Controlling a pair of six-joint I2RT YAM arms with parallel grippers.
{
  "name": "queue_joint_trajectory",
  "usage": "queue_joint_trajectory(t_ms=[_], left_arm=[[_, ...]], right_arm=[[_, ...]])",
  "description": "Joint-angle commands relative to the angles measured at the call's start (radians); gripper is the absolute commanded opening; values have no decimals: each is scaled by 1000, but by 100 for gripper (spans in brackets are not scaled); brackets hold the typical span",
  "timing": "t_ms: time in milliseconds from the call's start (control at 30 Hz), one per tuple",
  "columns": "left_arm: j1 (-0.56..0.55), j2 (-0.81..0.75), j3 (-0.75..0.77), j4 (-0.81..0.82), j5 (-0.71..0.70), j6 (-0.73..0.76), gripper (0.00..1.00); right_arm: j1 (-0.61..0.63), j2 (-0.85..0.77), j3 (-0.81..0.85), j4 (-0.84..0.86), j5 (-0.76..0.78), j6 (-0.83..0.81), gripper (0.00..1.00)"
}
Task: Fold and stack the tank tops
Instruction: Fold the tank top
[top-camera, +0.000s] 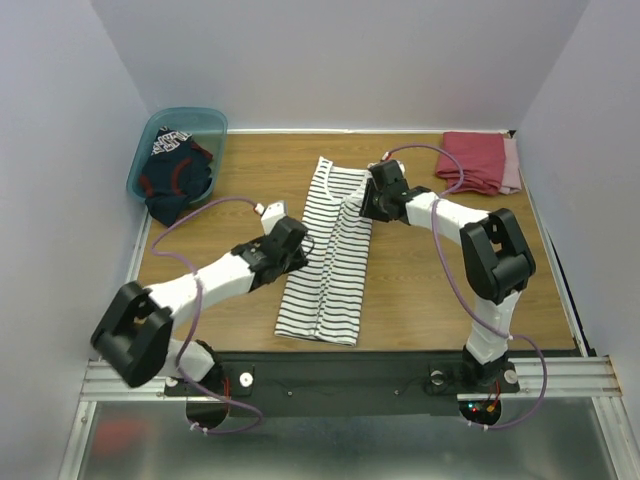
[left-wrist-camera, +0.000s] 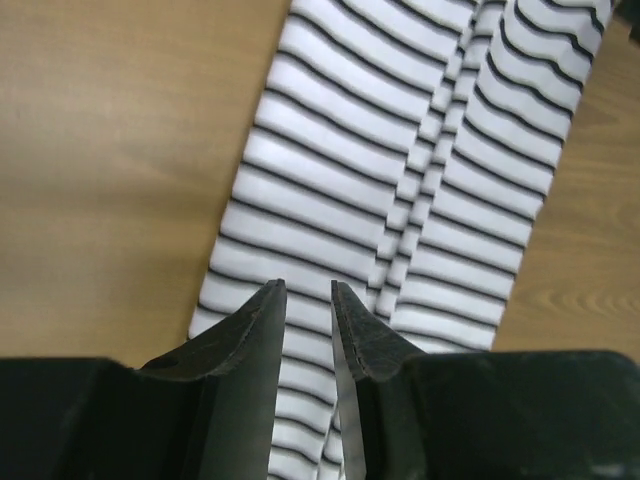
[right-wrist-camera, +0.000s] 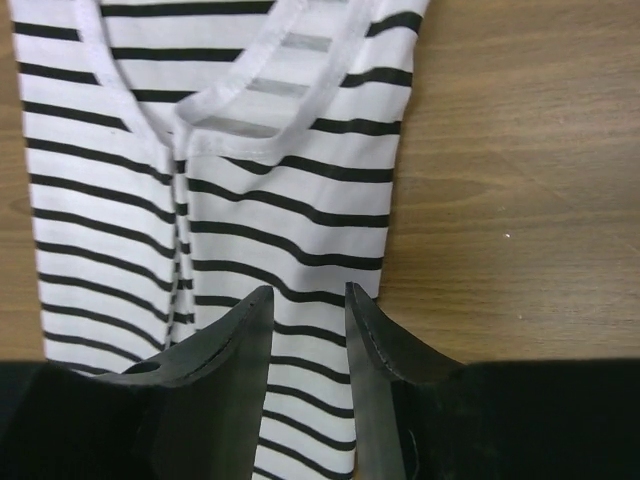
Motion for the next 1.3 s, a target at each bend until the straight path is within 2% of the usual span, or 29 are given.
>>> queue_joint_trajectory(t_ms=[0,300,467,700,833,900,933,1000,1100,1200,1233,1267], left_arm=[[103,149,181,95,62,173,34],[201,413,373,123,92,257,33],[255,596,546,124,129,312,33],[332,766,773,107,165,346,37],[361,863,917,63,207,369,37],[366,901,994,29,216,383,37],[367,901,1008,20,211,386,37],[369,865,1013,12,208,386,40],[367,736,929,29,216,368,44],[356,549,724,54,225,300,45],[347,438,577,89,222,259,45],[337,380,503,104,218,236,45]], right_arm=[[7,50,35,30,56,-17,40],[-26,226,215,10,64,-80,40],[-46,337,370,-6,61,-134,41],[-77,443,577,-47,36,-170,53],[-82,432,641,-72,30,-172,62],[-83,400,655,-75,25,-172,69],[-83,382,654,-75,25,-174,69],[-83,348,645,-76,30,-175,73],[-83,230,556,-93,44,-160,74],[-83,49,317,-92,4,-108,73],[-85,3,251,-92,-10,-80,73],[-82,-98,188,-90,-17,-66,73]])
